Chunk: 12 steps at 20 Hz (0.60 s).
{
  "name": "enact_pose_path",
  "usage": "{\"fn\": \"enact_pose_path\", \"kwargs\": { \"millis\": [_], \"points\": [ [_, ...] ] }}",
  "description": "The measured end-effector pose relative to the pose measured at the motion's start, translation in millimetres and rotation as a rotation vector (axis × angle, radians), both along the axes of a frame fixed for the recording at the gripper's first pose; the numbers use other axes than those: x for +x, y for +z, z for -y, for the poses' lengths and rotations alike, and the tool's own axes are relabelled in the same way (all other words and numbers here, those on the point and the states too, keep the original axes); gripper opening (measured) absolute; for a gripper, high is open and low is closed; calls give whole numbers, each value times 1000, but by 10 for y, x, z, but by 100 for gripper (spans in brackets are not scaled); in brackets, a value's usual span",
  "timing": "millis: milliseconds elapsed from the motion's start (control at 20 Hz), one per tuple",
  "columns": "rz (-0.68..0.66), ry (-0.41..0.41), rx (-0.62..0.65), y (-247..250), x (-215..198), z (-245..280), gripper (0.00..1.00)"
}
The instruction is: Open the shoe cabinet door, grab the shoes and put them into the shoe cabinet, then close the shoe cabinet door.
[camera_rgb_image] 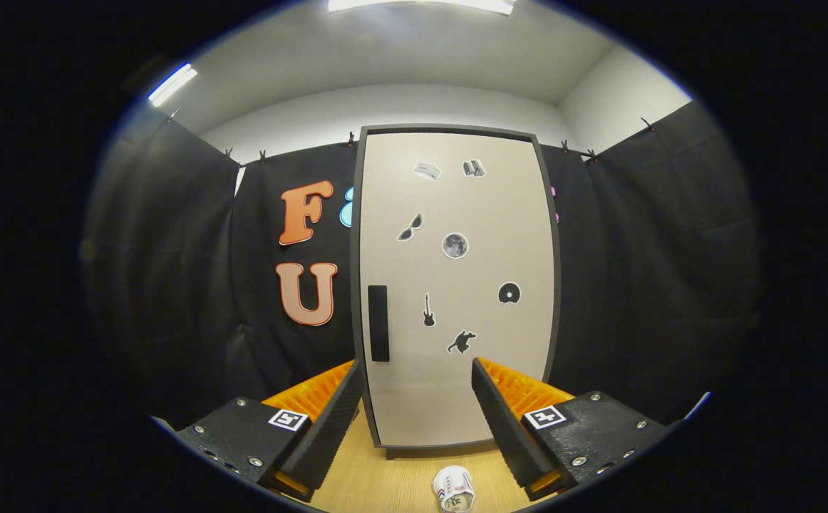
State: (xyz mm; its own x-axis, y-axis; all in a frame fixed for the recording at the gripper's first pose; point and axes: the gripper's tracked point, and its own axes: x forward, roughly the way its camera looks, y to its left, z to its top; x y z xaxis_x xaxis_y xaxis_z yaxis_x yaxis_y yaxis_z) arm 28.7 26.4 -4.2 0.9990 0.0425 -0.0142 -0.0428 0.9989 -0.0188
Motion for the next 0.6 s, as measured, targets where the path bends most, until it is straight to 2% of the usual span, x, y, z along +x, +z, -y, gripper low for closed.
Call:
{"fn": "enact_pose_path", "kwargs": {
  "millis": [250, 400, 600],
  "points": [
    [74, 36, -9, 150, 426, -230, 95],
    [75, 61, -2, 140, 783, -411, 95],
    [60, 51, -12, 59, 1226, -486, 95]
  ]
}}
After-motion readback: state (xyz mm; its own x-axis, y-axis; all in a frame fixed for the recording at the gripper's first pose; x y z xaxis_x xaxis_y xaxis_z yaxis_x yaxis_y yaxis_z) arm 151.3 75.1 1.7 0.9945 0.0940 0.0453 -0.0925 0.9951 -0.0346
